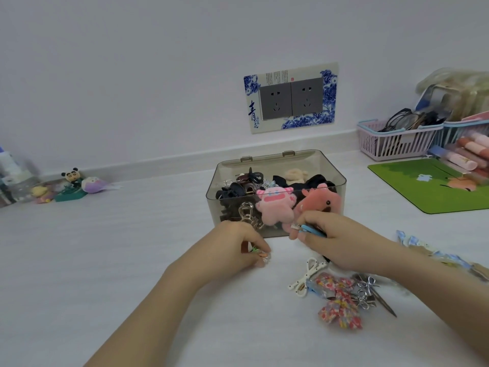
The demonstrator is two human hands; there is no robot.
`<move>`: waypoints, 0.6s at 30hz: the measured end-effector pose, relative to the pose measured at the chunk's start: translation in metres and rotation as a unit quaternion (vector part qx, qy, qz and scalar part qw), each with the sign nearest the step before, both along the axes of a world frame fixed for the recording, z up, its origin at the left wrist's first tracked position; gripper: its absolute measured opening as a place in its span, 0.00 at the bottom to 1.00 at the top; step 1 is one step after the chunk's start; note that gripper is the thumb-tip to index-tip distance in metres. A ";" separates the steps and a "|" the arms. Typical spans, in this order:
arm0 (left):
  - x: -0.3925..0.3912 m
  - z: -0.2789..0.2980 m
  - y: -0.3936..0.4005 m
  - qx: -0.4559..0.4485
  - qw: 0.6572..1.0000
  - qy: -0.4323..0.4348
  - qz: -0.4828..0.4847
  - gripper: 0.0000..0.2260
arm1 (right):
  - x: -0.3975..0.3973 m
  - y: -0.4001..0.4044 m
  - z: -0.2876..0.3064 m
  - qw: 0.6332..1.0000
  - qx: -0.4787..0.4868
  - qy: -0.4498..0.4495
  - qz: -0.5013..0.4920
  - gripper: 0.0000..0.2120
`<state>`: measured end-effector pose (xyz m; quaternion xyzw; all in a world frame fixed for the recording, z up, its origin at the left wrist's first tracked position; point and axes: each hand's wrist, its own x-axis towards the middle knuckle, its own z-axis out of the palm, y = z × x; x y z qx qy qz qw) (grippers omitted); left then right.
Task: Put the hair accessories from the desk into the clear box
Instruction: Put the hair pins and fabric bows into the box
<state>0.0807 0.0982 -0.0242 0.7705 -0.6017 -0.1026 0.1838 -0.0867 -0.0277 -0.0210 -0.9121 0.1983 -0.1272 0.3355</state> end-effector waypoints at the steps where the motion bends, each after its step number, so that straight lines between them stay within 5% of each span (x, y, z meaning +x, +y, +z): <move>1: 0.000 0.000 -0.001 -0.001 1.000 0.007 -0.001 0.08 | 0.000 0.001 0.001 1.000 -0.002 0.004 0.003 0.07; 12: -0.002 -0.004 -0.005 -0.021 0.998 0.045 0.044 0.04 | -0.001 -0.004 0.004 0.997 0.069 -0.040 0.014 0.10; 18: -0.005 -0.001 -0.004 -0.046 0.986 0.148 0.068 0.05 | 0.000 -0.004 0.003 0.996 0.078 -0.039 0.014 0.11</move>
